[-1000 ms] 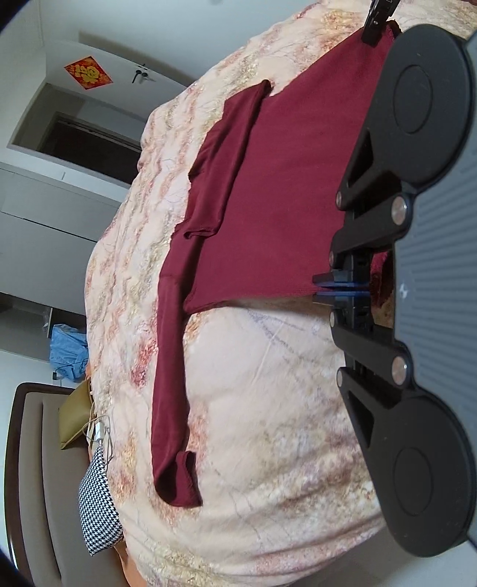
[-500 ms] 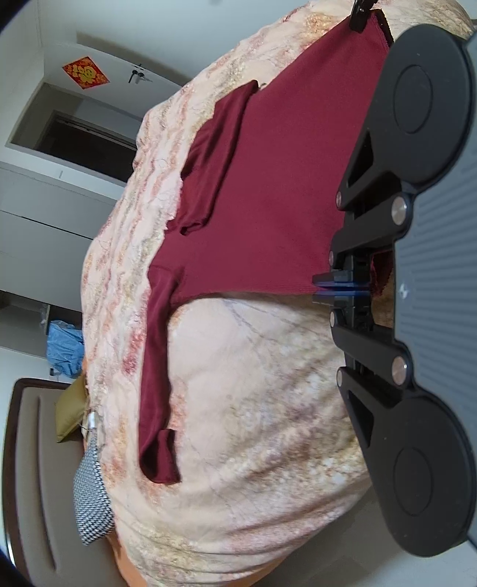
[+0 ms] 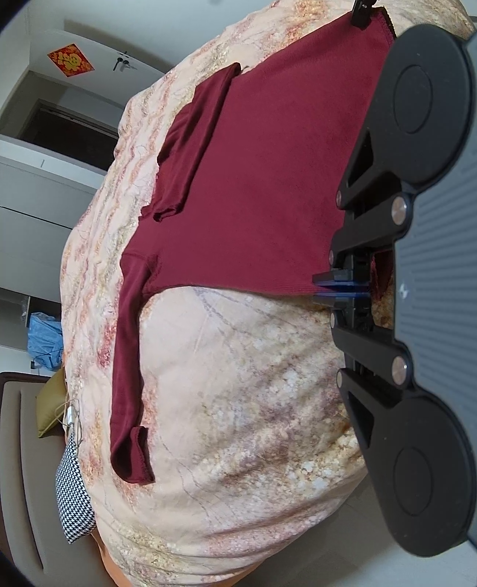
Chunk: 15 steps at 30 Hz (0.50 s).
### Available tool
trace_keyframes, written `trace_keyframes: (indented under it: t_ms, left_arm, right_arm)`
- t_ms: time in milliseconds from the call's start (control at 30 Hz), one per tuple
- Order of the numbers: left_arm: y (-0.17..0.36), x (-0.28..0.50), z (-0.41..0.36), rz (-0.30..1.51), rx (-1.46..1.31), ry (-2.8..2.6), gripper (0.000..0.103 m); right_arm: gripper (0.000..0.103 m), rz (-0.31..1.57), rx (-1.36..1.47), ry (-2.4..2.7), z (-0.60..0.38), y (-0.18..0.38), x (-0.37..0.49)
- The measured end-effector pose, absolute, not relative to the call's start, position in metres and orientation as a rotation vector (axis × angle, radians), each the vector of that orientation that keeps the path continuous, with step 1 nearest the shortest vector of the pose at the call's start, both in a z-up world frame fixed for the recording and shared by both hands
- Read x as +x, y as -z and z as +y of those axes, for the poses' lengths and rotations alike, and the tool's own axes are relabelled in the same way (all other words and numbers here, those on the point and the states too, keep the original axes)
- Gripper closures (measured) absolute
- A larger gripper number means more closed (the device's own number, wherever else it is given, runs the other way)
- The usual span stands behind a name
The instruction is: Fold small clothes
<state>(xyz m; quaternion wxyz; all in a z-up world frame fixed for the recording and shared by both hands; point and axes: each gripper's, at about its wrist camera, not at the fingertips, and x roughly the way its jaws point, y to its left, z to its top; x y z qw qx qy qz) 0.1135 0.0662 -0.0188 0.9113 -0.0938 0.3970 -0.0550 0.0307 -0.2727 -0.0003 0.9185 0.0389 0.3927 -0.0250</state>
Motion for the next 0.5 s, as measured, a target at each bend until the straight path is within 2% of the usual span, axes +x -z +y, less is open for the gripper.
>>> trace_keyframes:
  t_ms: [100,167,200,233,267,300,333,367,433,500]
  left_arm:
    - [0.021,0.116,0.067,0.842,-0.207,0.097,0.099]
    - [0.021,0.119,0.070,0.851,-0.236,0.093,0.094]
    - [0.021,0.120,0.071,0.856,-0.248,0.087,0.083]
    - [0.021,0.121,0.072,0.859,-0.258,0.081,0.068]
    - [0.020,0.123,0.073,0.858,-0.265,0.072,0.060]
    - [0.019,0.124,0.073,0.852,-0.267,0.059,0.047]
    - [0.018,0.126,0.074,0.845,-0.265,0.045,0.039]
    - [0.016,0.128,0.074,0.841,-0.260,0.034,0.036]
    - [0.014,0.135,0.075,0.831,-0.259,0.003,0.017]
    - [0.012,0.144,0.078,0.815,-0.257,-0.037,0.009]
  right_arm:
    - [0.085,0.820,0.075,0.057,-0.275,0.005,0.033]
    - [0.074,0.824,0.071,0.062,-0.275,0.007,0.034]
    - [0.069,0.826,0.066,0.065,-0.275,0.007,0.035]
    - [0.058,0.827,0.061,0.069,-0.275,0.008,0.036]
    - [0.049,0.825,0.056,0.070,-0.275,0.008,0.037]
    - [0.046,0.823,0.052,0.070,-0.274,0.008,0.038]
    - [0.040,0.819,0.048,0.070,-0.275,0.008,0.039]
    - [0.032,0.815,0.043,0.070,-0.274,0.007,0.041]
    - [0.019,0.802,0.034,0.071,-0.273,0.006,0.046]
    - [0.011,0.783,0.036,0.059,-0.272,0.005,0.052]
